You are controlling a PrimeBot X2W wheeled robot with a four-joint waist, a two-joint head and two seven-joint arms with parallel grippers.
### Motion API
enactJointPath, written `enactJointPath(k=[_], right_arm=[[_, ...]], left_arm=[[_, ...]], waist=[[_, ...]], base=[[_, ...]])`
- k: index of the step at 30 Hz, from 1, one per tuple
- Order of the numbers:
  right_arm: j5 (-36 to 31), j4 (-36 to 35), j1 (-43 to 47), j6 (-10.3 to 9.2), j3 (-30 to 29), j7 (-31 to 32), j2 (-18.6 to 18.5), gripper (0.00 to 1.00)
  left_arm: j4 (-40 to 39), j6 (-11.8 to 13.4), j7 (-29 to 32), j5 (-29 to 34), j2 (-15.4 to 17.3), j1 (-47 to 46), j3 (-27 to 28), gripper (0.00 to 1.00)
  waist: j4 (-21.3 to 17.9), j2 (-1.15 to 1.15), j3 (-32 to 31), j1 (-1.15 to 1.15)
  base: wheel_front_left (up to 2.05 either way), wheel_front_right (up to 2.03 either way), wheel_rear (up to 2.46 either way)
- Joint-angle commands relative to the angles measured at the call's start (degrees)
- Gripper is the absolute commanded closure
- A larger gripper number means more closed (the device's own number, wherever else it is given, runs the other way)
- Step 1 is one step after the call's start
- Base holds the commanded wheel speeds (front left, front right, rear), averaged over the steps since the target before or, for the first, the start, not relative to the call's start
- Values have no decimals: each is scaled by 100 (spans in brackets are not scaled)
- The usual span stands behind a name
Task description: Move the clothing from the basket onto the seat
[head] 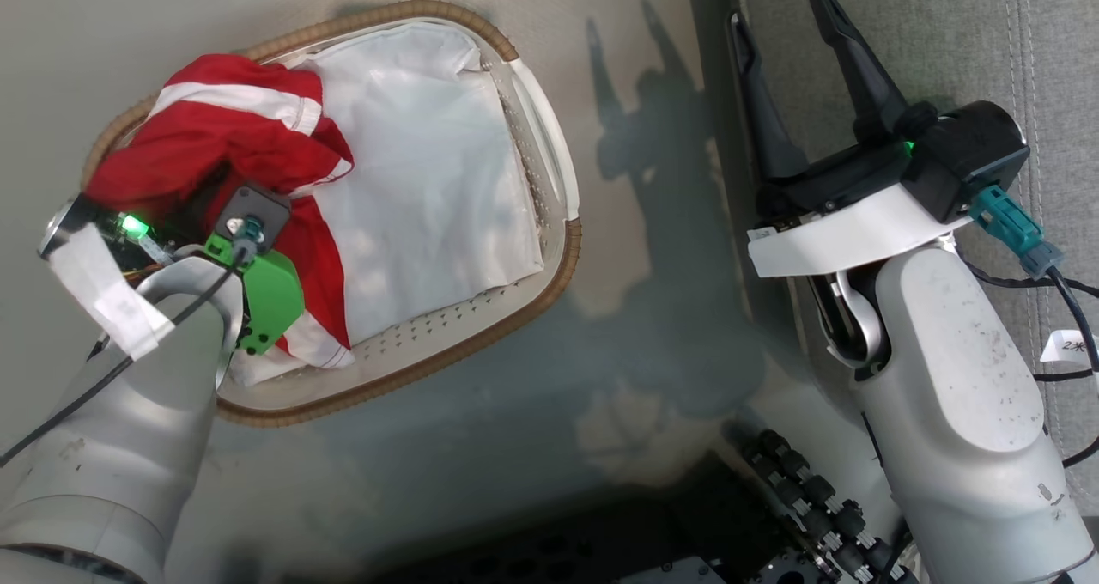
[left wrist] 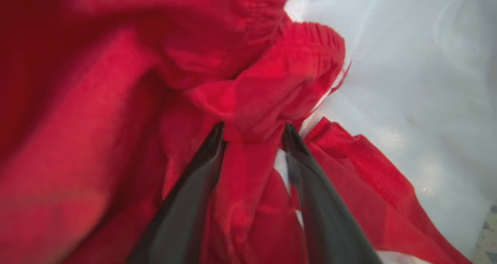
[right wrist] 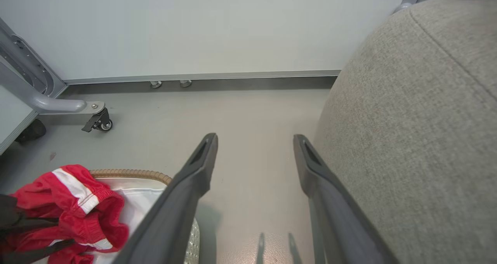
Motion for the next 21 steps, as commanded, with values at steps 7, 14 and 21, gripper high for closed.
enactJointPath(k=[7, 14, 21], right_arm=[[23, 114, 23, -8, 19, -13, -18, 0], [-84, 317, 253, -8, -54, -13, -18, 0], [-260, 622, 622, -8, -140, -12, -19, 0]], left_arm=[[-76, -132, 4, -371, -84, 290, 160, 100], [-559, -202, 4, -585, -243, 882, 249, 100], [-1293, -193, 3, -813, -530, 1516, 442, 100]], waist=[[-88, 0, -374, -1], [-48, 0, -1112, -1], [191, 0, -2052, -1]], base=[[0, 0, 0], [0, 0, 0], [0, 0, 0]])
